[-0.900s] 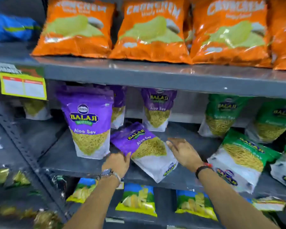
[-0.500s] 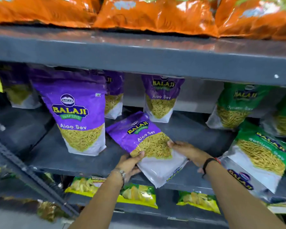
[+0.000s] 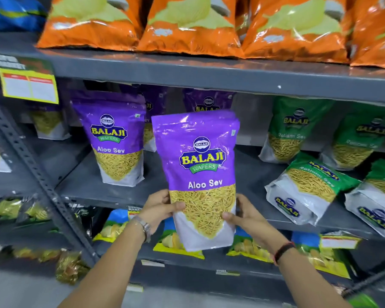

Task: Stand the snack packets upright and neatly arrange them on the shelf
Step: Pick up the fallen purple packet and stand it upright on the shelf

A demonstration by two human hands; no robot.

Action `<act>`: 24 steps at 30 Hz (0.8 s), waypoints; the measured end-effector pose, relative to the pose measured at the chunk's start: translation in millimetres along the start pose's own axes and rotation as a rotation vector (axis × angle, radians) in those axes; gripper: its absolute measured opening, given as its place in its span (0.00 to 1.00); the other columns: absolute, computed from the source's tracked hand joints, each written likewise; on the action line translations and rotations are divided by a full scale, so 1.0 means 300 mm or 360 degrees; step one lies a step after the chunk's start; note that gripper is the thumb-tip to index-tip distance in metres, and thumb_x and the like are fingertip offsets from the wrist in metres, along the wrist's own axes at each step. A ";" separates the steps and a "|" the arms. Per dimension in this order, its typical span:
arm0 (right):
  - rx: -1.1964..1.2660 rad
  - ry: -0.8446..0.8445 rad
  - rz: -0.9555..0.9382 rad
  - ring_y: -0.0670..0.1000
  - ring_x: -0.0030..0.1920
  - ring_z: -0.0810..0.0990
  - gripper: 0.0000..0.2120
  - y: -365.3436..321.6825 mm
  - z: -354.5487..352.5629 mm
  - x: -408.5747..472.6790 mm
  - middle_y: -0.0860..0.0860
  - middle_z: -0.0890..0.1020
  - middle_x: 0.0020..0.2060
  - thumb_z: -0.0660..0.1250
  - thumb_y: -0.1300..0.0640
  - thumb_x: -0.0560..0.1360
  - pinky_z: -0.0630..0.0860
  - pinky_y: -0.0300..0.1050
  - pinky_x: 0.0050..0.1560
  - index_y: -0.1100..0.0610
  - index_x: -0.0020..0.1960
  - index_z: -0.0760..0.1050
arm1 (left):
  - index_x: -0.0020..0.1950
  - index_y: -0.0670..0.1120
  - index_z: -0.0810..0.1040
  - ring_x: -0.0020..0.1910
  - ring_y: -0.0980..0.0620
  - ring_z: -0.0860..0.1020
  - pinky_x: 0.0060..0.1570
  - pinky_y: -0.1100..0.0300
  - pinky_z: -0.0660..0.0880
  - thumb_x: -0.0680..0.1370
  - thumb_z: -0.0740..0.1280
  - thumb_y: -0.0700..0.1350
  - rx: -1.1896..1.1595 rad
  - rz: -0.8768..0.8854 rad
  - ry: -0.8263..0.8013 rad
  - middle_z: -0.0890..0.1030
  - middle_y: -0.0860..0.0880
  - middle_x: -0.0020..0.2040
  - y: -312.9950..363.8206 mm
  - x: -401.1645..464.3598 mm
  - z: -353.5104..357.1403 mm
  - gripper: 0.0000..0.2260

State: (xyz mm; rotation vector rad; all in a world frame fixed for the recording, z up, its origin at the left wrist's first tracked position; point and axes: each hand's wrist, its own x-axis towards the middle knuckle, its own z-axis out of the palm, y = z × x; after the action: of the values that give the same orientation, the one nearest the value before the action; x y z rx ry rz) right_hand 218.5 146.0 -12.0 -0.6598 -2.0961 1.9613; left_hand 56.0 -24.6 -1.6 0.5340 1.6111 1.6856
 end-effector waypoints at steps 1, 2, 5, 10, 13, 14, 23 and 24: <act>0.0009 0.0003 -0.0042 0.51 0.54 0.78 0.17 -0.003 0.006 -0.015 0.53 0.78 0.54 0.69 0.61 0.70 0.77 0.42 0.54 0.50 0.54 0.68 | 0.44 0.47 0.76 0.38 0.54 0.80 0.32 0.66 0.79 0.70 0.66 0.30 0.0003 0.0032 -0.0001 0.83 0.52 0.38 0.011 -0.012 0.001 0.11; 0.0016 0.0007 -0.0081 0.49 0.53 0.78 0.17 -0.010 0.011 -0.029 0.51 0.78 0.54 0.68 0.62 0.70 0.77 0.40 0.50 0.49 0.54 0.67 | 0.44 0.47 0.77 0.40 0.53 0.79 0.34 0.64 0.79 0.70 0.66 0.30 0.0008 0.0066 -0.0003 0.83 0.53 0.37 0.018 -0.020 0.001 0.12; 0.0047 0.0033 -0.0146 0.48 0.54 0.77 0.19 -0.034 0.013 -0.044 0.50 0.78 0.55 0.68 0.63 0.71 0.76 0.42 0.54 0.49 0.57 0.66 | 0.44 0.48 0.76 0.41 0.51 0.78 0.39 0.59 0.77 0.70 0.66 0.30 0.0057 0.0118 -0.0006 0.81 0.49 0.42 0.041 -0.022 0.003 0.13; 0.0063 0.0069 -0.0229 0.48 0.56 0.77 0.21 -0.046 0.001 0.022 0.49 0.78 0.55 0.67 0.66 0.71 0.77 0.38 0.54 0.56 0.61 0.65 | 0.43 0.49 0.75 0.41 0.54 0.78 0.36 0.69 0.78 0.69 0.67 0.29 0.0128 0.0218 0.0080 0.80 0.49 0.43 0.055 0.049 0.019 0.14; 0.0003 0.0122 -0.0250 0.47 0.53 0.77 0.20 -0.054 -0.010 0.130 0.48 0.78 0.52 0.67 0.68 0.70 0.77 0.37 0.52 0.53 0.57 0.66 | 0.42 0.50 0.75 0.36 0.62 0.80 0.36 0.73 0.77 0.68 0.67 0.28 0.0224 0.0297 0.0191 0.81 0.53 0.39 0.064 0.134 0.026 0.16; -0.0052 0.0153 -0.0252 0.48 0.53 0.77 0.20 -0.056 -0.013 0.172 0.48 0.78 0.51 0.67 0.68 0.70 0.76 0.40 0.55 0.52 0.56 0.66 | 0.42 0.50 0.74 0.33 0.66 0.79 0.36 0.73 0.77 0.67 0.67 0.27 0.0263 0.0318 0.0236 0.82 0.56 0.36 0.066 0.166 0.024 0.17; -0.0307 0.0308 -0.0273 0.49 0.50 0.75 0.25 -0.066 -0.033 0.491 0.50 0.77 0.50 0.69 0.69 0.68 0.72 0.45 0.55 0.58 0.62 0.65 | 0.38 0.51 0.73 0.31 0.62 0.78 0.40 0.65 0.77 0.65 0.68 0.25 0.0532 0.0304 0.0392 0.82 0.62 0.25 0.079 0.452 -0.043 0.20; -0.0355 0.0316 -0.0279 0.49 0.50 0.75 0.24 -0.060 -0.035 0.509 0.50 0.77 0.50 0.68 0.68 0.69 0.72 0.43 0.54 0.59 0.62 0.65 | 0.39 0.50 0.74 0.36 0.56 0.79 0.45 0.58 0.77 0.65 0.70 0.26 0.0593 0.0285 0.0408 0.82 0.59 0.28 0.077 0.473 -0.054 0.18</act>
State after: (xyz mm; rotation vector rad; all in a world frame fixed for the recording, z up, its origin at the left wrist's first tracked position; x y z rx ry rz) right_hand 85.0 223.2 -17.0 -0.6546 -2.1837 1.5199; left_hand -52.6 70.9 -7.8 0.6825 2.1407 1.6387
